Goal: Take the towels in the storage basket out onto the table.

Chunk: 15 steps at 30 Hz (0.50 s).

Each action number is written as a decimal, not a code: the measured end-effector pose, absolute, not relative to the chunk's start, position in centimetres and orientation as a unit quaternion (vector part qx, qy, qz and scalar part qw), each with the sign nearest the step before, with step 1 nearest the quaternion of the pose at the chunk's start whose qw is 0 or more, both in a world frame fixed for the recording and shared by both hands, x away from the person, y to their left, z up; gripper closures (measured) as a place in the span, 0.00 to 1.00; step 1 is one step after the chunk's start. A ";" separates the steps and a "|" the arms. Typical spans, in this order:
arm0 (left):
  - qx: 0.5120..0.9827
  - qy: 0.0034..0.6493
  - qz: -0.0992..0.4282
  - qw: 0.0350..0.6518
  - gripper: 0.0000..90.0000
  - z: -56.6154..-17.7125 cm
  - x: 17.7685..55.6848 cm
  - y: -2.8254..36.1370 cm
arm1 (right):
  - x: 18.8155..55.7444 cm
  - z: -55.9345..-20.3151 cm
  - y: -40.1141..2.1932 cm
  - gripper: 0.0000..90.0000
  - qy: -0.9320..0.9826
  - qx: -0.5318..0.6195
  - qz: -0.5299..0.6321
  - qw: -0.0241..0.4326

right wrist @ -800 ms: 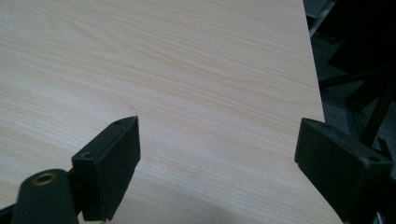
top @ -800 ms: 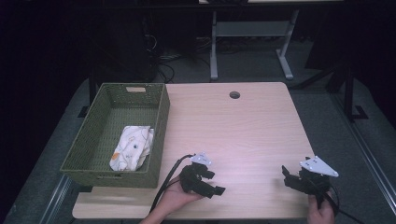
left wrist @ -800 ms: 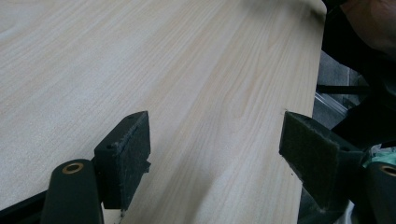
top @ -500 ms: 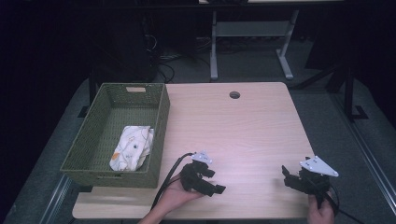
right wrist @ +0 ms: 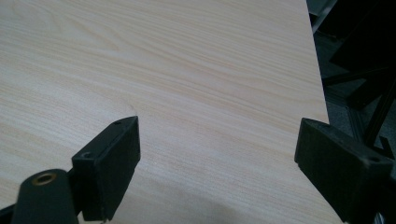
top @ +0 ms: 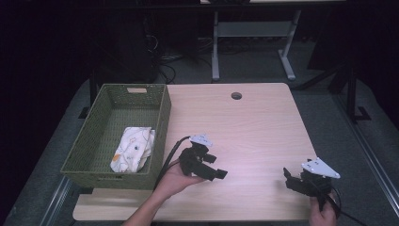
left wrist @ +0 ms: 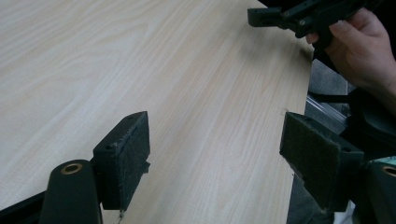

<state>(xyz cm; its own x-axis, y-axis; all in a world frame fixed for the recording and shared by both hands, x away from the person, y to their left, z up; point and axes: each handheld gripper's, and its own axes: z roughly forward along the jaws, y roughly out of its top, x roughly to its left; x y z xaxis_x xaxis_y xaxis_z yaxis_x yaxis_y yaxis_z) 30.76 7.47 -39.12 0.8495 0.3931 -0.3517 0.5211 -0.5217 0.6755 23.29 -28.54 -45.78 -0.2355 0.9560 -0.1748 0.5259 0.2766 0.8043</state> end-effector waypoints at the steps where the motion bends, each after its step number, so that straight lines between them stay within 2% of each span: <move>1: 0.867 0.266 -0.080 0.414 0.26 -38.8 30.9 7.5 | 23.3 -45.8 -28.5 0.15 0.721 0.513 0.313 0.344; 15: 0.856 0.265 -0.116 0.428 0.26 -34.2 33.4 8.7 | 23.1 -45.7 -28.5 0.15 0.722 0.511 0.313 0.346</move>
<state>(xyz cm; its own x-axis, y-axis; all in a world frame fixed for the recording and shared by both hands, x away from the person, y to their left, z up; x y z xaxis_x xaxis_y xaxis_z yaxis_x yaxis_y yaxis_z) 33.44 8.70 -34.19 0.8322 0.3547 -0.4262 0.5538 -0.4920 0.6718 23.15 -28.49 -45.68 -0.2375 0.9548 -0.1788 0.5212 0.2806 0.8060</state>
